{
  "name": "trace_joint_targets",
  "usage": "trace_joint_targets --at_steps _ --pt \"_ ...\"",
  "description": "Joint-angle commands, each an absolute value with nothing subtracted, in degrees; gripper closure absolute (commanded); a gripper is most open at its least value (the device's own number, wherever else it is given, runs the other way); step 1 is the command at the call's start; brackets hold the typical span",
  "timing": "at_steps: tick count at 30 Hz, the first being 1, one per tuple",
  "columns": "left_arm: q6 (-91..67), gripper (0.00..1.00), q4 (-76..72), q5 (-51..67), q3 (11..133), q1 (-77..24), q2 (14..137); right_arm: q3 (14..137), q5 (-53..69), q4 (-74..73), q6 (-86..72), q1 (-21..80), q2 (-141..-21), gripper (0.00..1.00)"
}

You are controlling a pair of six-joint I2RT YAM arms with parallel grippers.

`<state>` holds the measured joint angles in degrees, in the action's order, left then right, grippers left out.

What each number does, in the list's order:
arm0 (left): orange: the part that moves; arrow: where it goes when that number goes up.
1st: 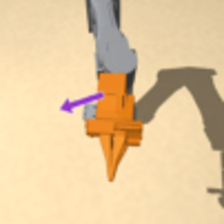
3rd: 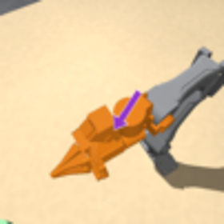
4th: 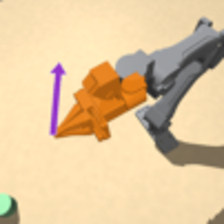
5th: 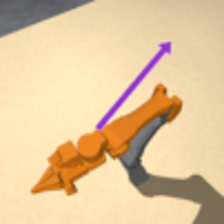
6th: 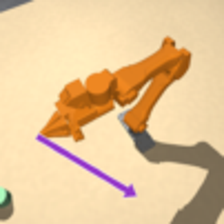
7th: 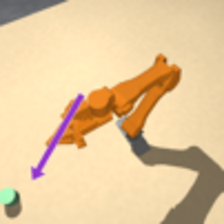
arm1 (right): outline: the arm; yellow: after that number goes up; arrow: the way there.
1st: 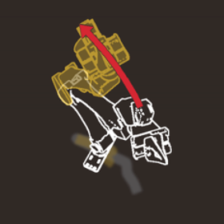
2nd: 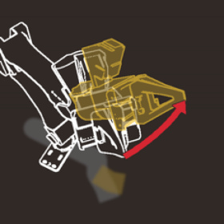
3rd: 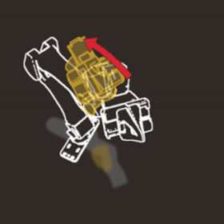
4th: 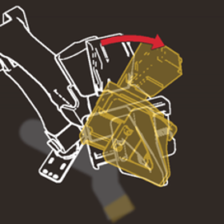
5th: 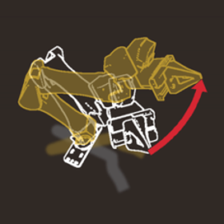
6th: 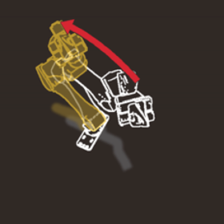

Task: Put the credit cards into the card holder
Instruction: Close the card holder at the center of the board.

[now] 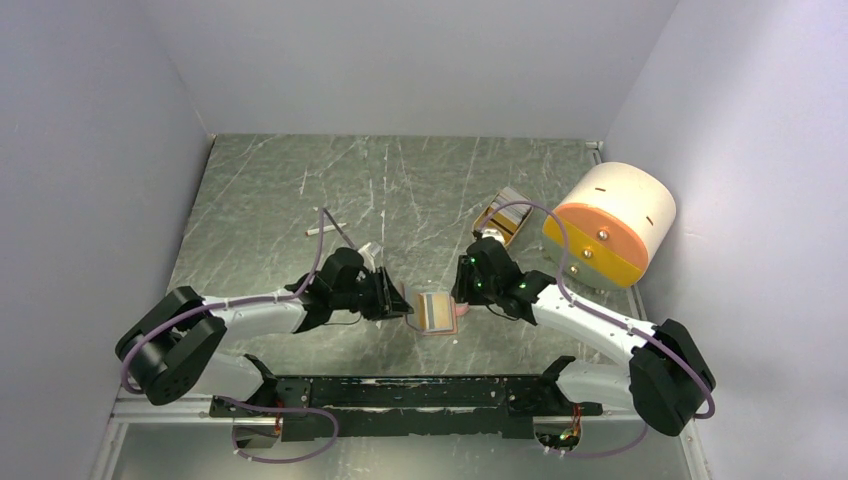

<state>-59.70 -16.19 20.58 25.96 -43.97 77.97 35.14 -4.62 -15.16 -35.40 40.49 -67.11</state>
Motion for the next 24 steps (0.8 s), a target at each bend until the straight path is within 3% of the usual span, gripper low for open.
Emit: trace_joint_targets --at_steps 1,5,11,24 --pt "-58.03 0.65 -14.69 20.14 29.42 -44.39 77.69 35.71 -12.71 -23.00 -33.84 40.28 -66.41 0.55" --pt "-58.07 0.64 -15.95 21.61 30.96 -45.09 79.88 35.35 -12.78 -23.31 -33.67 40.28 -67.08 0.54" --pt "-58.27 0.62 -18.04 23.29 34.06 -47.02 84.04 34.05 -11.60 -21.70 -33.93 40.03 -67.93 0.67" --pt "-57.73 0.65 -20.94 25.62 38.51 -48.47 93.42 32.65 -8.52 -18.66 -32.96 39.07 -68.52 0.81"
